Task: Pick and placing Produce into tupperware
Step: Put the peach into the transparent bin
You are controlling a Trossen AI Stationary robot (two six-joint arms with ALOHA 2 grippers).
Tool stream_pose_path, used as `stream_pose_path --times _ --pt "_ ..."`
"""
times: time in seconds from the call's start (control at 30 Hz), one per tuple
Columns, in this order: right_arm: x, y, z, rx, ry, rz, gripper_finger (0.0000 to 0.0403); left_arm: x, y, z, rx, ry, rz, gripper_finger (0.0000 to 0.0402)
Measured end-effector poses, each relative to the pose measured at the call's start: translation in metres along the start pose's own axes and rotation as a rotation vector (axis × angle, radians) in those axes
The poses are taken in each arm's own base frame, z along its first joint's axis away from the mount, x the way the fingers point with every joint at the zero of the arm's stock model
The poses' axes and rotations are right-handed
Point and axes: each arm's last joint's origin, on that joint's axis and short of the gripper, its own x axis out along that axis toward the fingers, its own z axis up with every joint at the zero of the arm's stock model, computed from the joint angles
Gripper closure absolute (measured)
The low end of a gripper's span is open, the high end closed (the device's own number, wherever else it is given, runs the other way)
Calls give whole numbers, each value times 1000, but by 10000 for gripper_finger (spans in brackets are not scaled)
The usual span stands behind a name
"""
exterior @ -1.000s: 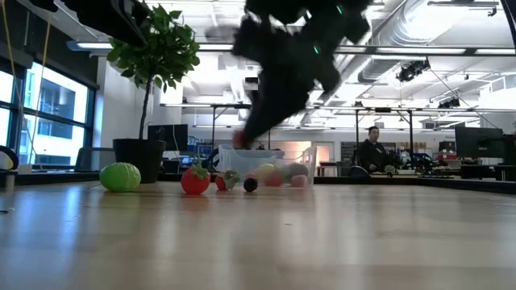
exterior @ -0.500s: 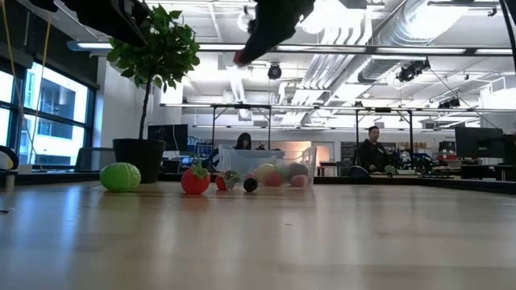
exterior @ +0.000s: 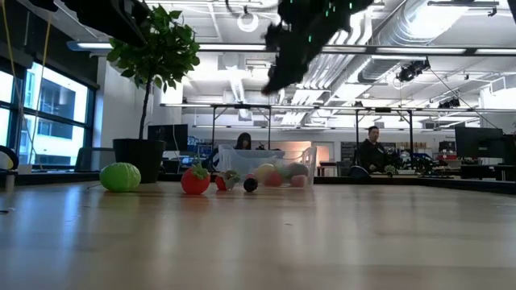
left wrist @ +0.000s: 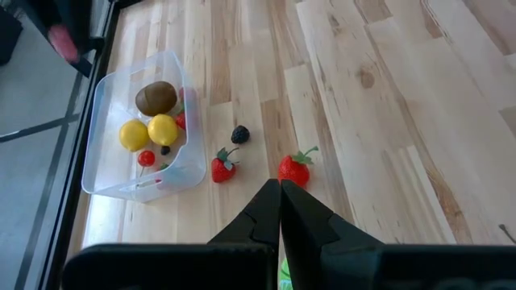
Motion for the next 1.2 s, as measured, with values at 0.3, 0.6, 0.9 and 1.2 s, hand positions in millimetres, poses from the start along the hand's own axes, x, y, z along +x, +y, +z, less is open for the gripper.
stream_pose_path --times 0.3,0.6,0.9,1.2 --pt "62 -22 -38 200 100 -40 330 0 0 0 0 -1 -1 399" --pt "99 -26 -56 247 262 -59 330 0 0 0 0 -1 -1 399" --pt "102 -27 -57 225 268 -67 316 0 0 0 0 0 -1 399" --pt "102 -27 -57 225 267 -71 270 0 0 0 0 0 -1 399"
